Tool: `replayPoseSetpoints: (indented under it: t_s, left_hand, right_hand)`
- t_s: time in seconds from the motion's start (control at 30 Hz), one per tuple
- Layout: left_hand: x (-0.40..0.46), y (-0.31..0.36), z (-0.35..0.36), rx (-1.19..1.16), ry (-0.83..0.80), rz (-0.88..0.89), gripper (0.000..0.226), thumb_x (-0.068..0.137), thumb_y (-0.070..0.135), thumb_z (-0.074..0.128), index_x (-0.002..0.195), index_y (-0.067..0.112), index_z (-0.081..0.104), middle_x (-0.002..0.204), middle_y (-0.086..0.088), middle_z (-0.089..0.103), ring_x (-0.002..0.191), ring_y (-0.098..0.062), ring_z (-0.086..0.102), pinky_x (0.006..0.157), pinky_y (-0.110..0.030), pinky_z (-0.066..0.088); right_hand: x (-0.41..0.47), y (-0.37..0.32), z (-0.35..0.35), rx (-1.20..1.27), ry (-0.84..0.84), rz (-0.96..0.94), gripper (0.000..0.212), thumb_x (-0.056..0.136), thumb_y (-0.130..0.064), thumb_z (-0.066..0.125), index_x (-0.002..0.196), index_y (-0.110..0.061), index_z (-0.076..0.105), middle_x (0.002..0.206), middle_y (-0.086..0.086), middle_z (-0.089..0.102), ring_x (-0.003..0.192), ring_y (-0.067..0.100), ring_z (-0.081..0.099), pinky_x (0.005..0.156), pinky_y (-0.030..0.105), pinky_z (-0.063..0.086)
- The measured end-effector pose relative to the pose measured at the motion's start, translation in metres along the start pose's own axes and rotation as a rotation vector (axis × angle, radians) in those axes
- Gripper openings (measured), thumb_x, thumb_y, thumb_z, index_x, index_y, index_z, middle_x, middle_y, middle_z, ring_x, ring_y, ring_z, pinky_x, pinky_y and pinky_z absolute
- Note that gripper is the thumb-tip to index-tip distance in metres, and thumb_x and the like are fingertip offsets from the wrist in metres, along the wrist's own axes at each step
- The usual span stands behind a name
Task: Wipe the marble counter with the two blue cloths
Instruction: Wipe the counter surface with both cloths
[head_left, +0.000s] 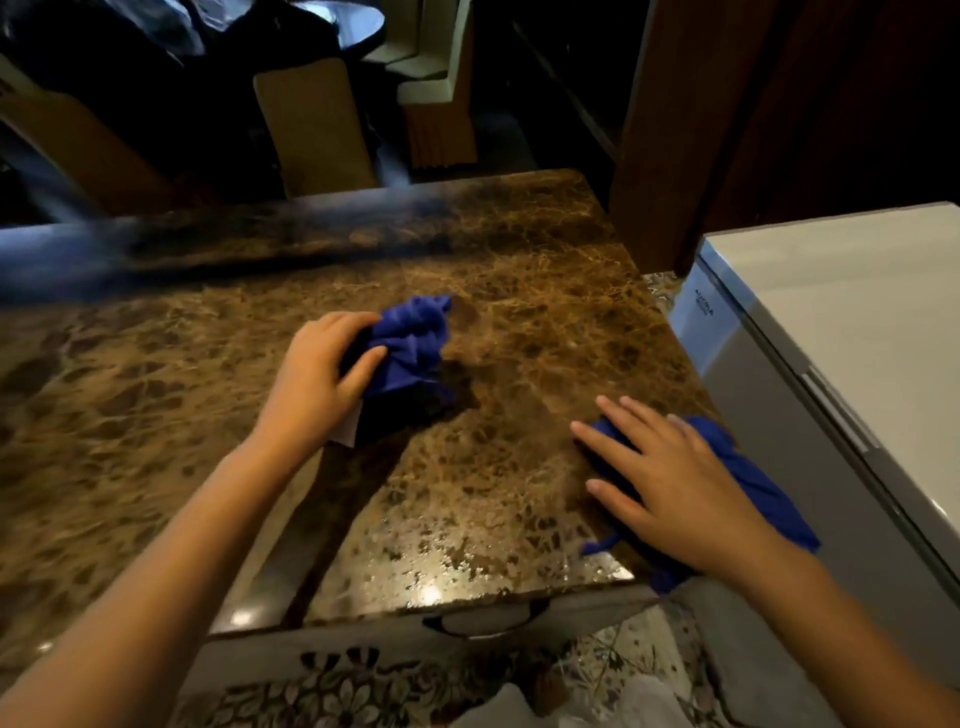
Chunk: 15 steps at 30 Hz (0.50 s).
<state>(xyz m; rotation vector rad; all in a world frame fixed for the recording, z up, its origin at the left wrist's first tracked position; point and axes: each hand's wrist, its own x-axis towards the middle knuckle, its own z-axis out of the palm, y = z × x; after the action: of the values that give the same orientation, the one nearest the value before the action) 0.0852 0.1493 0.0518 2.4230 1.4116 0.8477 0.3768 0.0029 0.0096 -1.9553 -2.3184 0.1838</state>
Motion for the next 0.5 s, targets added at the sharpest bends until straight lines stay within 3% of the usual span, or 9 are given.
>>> replayPoseSetpoints:
  t_s: [0.1,0.17,0.33,0.5]
  left_hand:
    - [-0.038,-0.039,-0.03,0.1,-0.025,-0.123,0.04,0.081,0.023,0.051,0.112,-0.001,0.058,0.107,-0.025,0.063,0.098,-0.039,0.058,0.088,-0.046,0.042]
    - [-0.062,-0.057,-0.031,0.142,-0.098,-0.207,0.046,0.081,0.032,0.048,0.11,-0.001,0.059,0.106,-0.025,0.063,0.097,-0.04,0.059,0.087,-0.048,0.043]
    - [-0.097,-0.055,-0.004,0.302,-0.143,-0.231,0.054,0.08,0.048,0.033,0.118,0.018,0.057,0.124,-0.01,0.06,0.113,-0.032,0.051,0.088,-0.05,0.037]
    - [-0.096,-0.07,-0.001,0.431,-0.276,-0.353,0.064,0.083,0.058,0.018,0.143,0.035,0.022,0.156,-0.003,0.017,0.142,-0.023,0.014,0.108,-0.051,0.016]
  right_hand:
    - [0.0,0.007,0.009,-0.058,-0.038,0.024,0.066,0.086,-0.063,0.011,0.143,-0.032,0.024,0.149,0.003,0.032,0.136,0.025,0.027,0.103,0.051,0.029]
    - [0.001,0.003,0.013,-0.095,-0.051,0.038,0.063,0.088,-0.059,0.015,0.142,-0.03,0.027,0.146,0.004,0.039,0.133,0.026,0.034,0.099,0.051,0.034]
    - [0.0,0.0,0.013,-0.071,0.011,0.052,0.057,0.089,-0.052,0.026,0.141,-0.029,0.032,0.143,0.003,0.042,0.131,0.025,0.037,0.099,0.049,0.034]
    - [0.0,0.003,0.016,-0.033,0.044,0.041,0.056,0.089,-0.05,0.026,0.14,-0.028,0.034,0.142,0.003,0.043,0.131,0.024,0.037,0.1,0.049,0.034]
